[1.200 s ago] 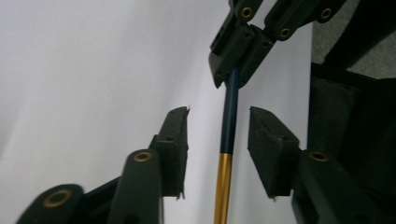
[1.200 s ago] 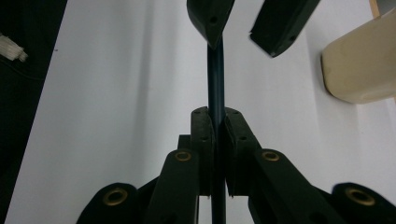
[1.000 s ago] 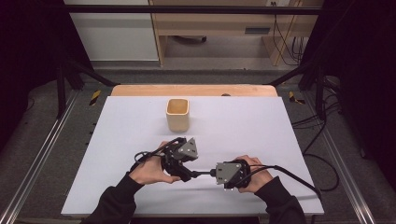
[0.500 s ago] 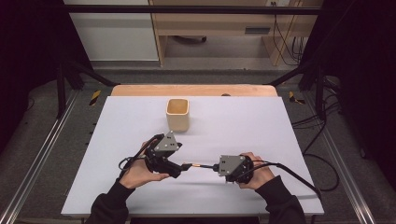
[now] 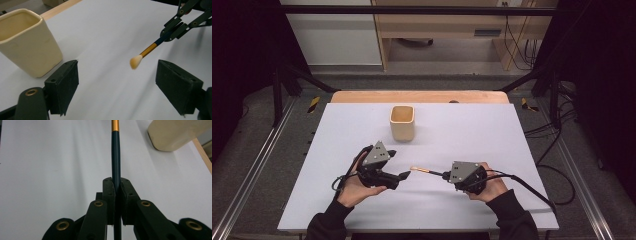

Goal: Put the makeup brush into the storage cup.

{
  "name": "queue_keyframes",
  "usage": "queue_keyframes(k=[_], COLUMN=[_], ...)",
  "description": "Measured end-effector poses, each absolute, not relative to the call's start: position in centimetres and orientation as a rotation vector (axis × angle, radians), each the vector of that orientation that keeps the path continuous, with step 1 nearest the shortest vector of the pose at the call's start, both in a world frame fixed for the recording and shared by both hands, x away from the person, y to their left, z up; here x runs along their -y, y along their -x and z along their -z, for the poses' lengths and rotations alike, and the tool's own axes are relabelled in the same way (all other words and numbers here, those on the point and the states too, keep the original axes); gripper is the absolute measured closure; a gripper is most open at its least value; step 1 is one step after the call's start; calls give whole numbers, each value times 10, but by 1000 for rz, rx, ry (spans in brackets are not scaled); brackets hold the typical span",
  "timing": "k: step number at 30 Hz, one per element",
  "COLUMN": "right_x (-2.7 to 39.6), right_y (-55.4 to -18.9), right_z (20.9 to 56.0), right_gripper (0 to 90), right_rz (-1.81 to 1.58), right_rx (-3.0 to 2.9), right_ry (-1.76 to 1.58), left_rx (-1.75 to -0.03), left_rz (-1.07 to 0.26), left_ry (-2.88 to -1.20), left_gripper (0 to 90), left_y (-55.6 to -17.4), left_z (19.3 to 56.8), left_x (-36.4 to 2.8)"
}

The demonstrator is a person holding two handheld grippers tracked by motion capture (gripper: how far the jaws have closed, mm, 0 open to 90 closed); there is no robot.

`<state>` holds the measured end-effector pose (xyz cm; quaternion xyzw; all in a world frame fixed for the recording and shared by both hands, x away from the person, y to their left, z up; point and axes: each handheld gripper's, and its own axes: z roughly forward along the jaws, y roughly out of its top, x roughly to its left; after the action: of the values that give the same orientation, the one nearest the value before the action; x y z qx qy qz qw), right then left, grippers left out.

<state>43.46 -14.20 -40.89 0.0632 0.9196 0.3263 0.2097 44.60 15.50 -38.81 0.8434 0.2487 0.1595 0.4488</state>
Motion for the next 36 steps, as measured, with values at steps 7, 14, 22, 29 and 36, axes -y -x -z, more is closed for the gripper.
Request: queue_keyframes(k=[7, 14, 22, 29, 36], right_x=[148, 151, 154, 155, 153], right_y=[-436, -437, -437, -438, -437], right_z=[411, 416, 420, 422, 423], right_gripper=[843, 843, 843, 843, 843], right_rz=[-964, -1030, -1105, -1180, -1246], right_rx=[-2518, -2495, -2446, -2397, -2349], right_ry=[-262, -337, -453, -546, -615], left_rx=[-674, -721, -776, -823, -860], left_rz=[-405, -417, -434, -443, -432], left_ry=[-2023, -1978, -1894, -1818, -1753], left_gripper=[178, 177, 167, 167, 168], left_y=[-444, -442, -440, -437, -435], left_z=[395, 403, 411, 417, 423], left_x=[-161, -163, -164, -162, -160])
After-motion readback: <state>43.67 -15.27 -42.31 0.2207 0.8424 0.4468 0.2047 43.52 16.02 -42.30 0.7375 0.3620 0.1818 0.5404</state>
